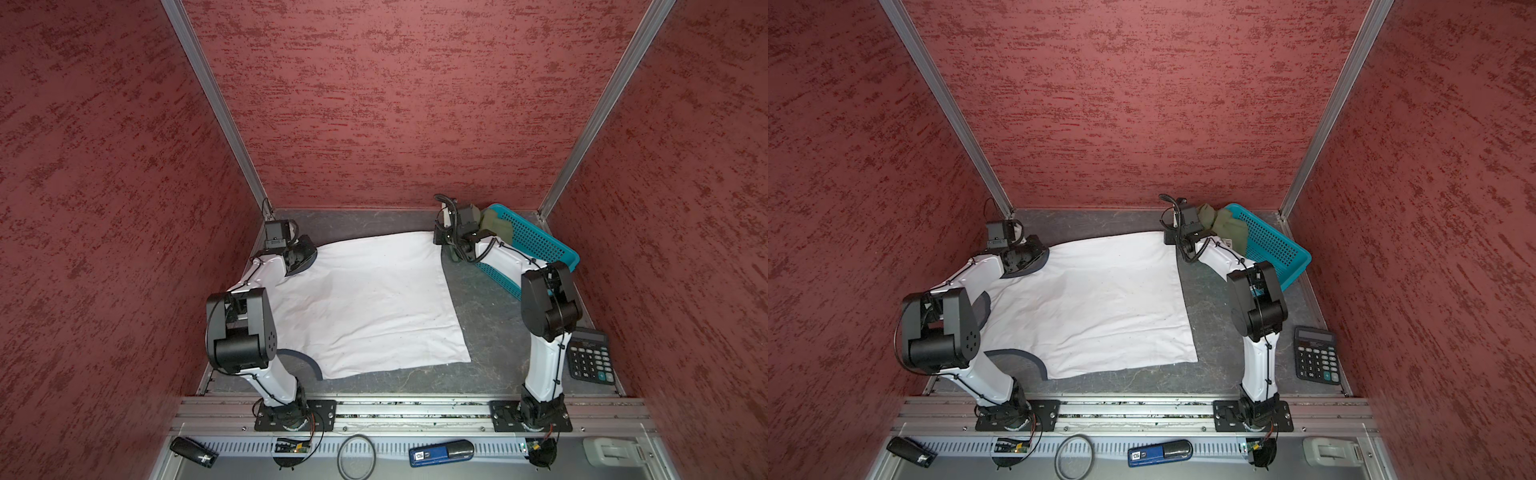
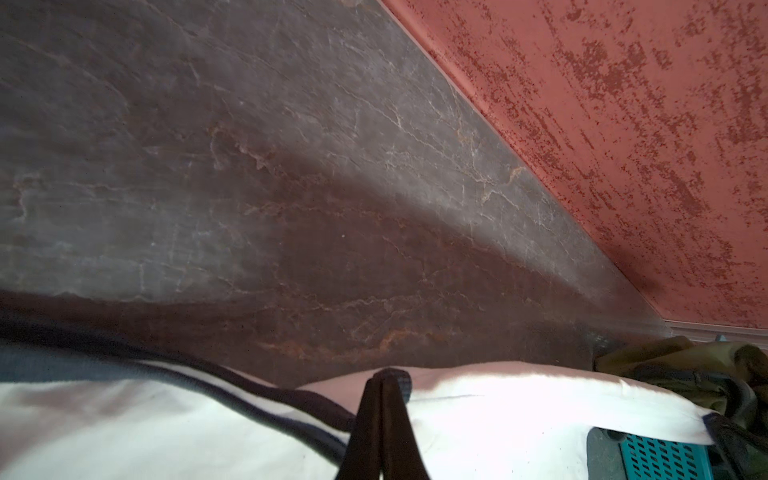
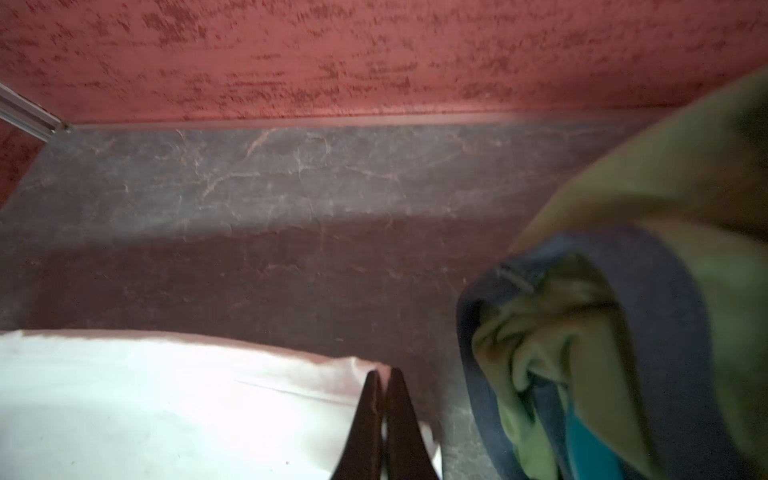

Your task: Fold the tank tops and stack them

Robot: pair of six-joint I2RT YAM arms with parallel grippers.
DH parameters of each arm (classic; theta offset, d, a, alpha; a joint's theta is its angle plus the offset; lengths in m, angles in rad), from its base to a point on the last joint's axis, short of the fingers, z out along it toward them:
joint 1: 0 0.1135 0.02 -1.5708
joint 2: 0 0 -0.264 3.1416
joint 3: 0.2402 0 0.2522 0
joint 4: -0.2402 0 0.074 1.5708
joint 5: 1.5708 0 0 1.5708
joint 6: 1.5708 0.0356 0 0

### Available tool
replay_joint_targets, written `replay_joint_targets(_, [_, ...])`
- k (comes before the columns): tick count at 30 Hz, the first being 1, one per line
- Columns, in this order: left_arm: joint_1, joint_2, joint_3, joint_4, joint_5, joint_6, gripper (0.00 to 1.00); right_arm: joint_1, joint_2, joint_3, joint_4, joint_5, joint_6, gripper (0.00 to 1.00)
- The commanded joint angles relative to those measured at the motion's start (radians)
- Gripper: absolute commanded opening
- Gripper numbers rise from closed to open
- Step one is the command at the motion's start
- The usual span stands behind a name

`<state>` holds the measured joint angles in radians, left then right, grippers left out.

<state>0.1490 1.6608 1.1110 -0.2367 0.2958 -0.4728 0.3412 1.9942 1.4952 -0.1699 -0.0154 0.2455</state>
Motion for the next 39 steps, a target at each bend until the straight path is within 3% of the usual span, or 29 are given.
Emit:
replay_joint_targets(1, [-0.009, -0.066, -0.054, 0.065, 0.011, 0.020, 0.00, -0.001, -0.081, -0.073, 0.123, -0.014, 0.016, 0.00])
replay_joint_targets(11, [-0.028, -0.235, -0.247, 0.113, 0.010, -0.008, 0.00, 0.000, -0.268, -0.389, 0.263, -0.060, 0.090, 0.00])
replay_joint_targets(18, [-0.047, -0.340, -0.410, 0.156, 0.002, -0.065, 0.08, 0.003, -0.355, -0.618, 0.365, -0.139, 0.181, 0.02])
replay_joint_targets(19, [-0.049, -0.351, -0.430, 0.152, 0.004, -0.074, 0.12, 0.005, -0.364, -0.651, 0.372, -0.154, 0.191, 0.06])
replay_joint_targets(23, [-0.054, -0.432, -0.499, 0.080, -0.052, -0.128, 0.53, 0.011, -0.436, -0.733, 0.330, -0.154, 0.209, 0.34])
replay_joint_targets(24, [-0.050, -0.452, -0.503, 0.051, -0.066, -0.139, 0.57, 0.011, -0.460, -0.744, 0.310, -0.139, 0.213, 0.40])
replay_joint_targets(29, [-0.083, -0.498, -0.421, -0.097, -0.132, -0.136, 0.62, 0.013, -0.524, -0.721, 0.216, -0.122, 0.201, 0.48])
replay_joint_targets(35, [-0.226, -0.312, -0.227, -0.218, -0.190, -0.126, 0.60, 0.034, -0.433, -0.617, 0.177, -0.146, 0.249, 0.48])
replay_joint_targets(39, [-0.237, -0.206, -0.184, -0.248, -0.206, -0.172, 0.59, 0.066, -0.356, -0.549, 0.145, -0.160, 0.274, 0.48])
